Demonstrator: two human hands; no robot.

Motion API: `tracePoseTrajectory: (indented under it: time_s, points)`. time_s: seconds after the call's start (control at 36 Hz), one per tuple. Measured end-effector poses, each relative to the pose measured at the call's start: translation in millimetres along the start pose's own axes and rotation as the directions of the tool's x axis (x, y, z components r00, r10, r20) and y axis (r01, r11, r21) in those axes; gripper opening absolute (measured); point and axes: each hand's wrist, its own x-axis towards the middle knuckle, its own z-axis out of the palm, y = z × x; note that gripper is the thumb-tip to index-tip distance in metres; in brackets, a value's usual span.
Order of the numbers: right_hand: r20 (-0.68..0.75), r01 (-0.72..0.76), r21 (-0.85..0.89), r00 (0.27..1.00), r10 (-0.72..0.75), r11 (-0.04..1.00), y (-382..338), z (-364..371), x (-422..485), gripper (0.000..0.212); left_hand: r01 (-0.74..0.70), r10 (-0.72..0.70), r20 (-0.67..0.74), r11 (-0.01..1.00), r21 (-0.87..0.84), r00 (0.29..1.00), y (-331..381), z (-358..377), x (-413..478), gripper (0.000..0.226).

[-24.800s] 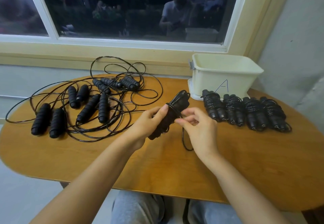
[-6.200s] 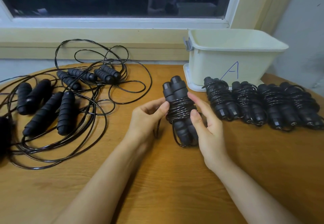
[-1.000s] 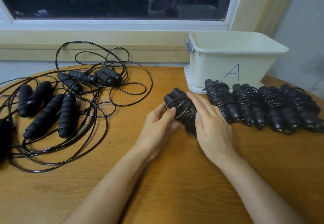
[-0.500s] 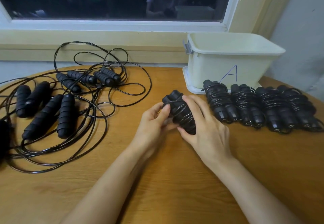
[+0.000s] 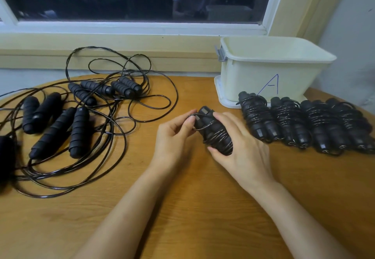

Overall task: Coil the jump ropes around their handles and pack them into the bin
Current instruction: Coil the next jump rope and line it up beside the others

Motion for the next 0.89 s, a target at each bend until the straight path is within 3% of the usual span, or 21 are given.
tracePoseTrajectory:
  time_s: [0.22,0.58,0.72,0.89]
  points:
    - [0.074,0.027,0.111,0.997,-0.036,0.993,-3,0,-5,0.077,0.136,-0.129,0.042,0.943,-0.303,0.991,5,-2,0,0.022]
    - [0.164,0.151,0.216,0.968,-0.188,0.965,1,-6,-6,0.084,0.265,-0.242,0.169,0.955,-0.130,0.955,17,-25,10,0.027]
    - [0.166,0.153,0.223,0.967,-0.193,0.963,1,-7,-7,0.084,0.225,-0.218,0.171,0.974,-0.021,0.961,19,-32,11,0.029]
    - [0.140,0.151,0.156,0.975,-0.173,0.976,6,-9,-4,0.081,0.201,-0.193,0.203,0.979,-0.019,0.960,20,-29,7,0.027]
